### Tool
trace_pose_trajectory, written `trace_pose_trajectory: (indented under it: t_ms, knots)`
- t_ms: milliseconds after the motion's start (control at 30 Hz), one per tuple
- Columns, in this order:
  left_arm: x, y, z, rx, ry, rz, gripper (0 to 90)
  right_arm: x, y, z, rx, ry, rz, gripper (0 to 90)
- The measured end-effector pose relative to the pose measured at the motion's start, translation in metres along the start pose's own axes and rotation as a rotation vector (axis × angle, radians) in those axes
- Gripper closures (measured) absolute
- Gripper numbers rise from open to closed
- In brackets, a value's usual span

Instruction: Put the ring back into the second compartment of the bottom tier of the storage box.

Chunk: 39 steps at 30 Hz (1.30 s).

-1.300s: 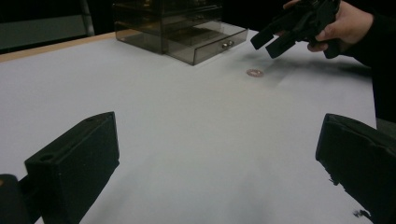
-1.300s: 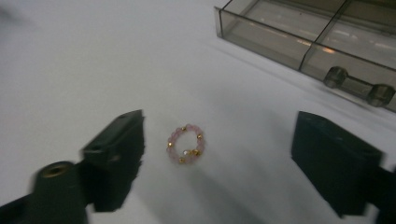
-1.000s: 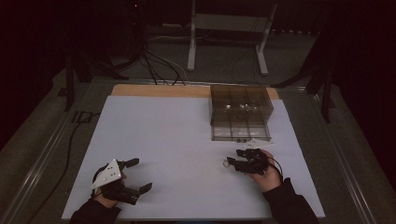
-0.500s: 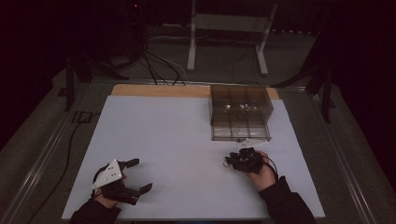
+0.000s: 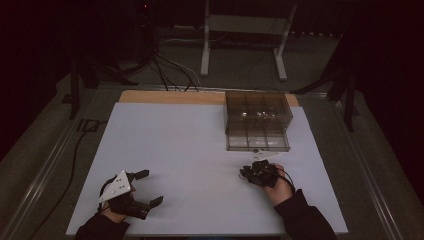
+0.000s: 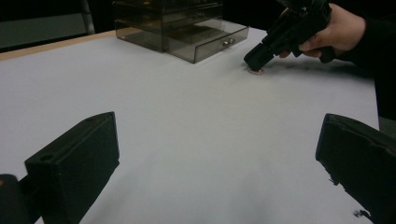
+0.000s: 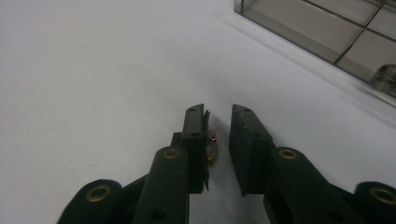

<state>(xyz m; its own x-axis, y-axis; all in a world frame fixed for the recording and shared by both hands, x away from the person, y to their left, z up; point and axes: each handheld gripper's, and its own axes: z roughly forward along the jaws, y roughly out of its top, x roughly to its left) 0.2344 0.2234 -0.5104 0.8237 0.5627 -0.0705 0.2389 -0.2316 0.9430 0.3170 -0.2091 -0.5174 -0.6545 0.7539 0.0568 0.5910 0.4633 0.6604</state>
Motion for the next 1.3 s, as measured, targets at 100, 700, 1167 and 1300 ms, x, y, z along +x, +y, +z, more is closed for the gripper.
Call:
trace_pose_trajectory:
  t_ms: [100,700,1167,1300]
  knots:
    - [0.0003,0.0004,0.0,-0.003,0.003,0.001,0.7,0.0009,-0.0001,0.0002,0.001,-0.011,-0.012,77.7]
    - [-0.0009,0.0003,0.0013,0.004,0.01,0.01,0.6,0.0056,-0.0012,0.0004,-0.002,-0.028,-0.016,87.0]
    - [-0.0006,0.0001,0.0006,0.004,0.009,0.009,0.6,0.0051,0.0005,-0.0056,-0.004,0.015,0.014,88.0]
    - [-0.0006,0.0002,0.0007,0.003,0.009,0.007,0.6,0.0056,0.0018,-0.0089,-0.011,0.017,0.012,88.0]
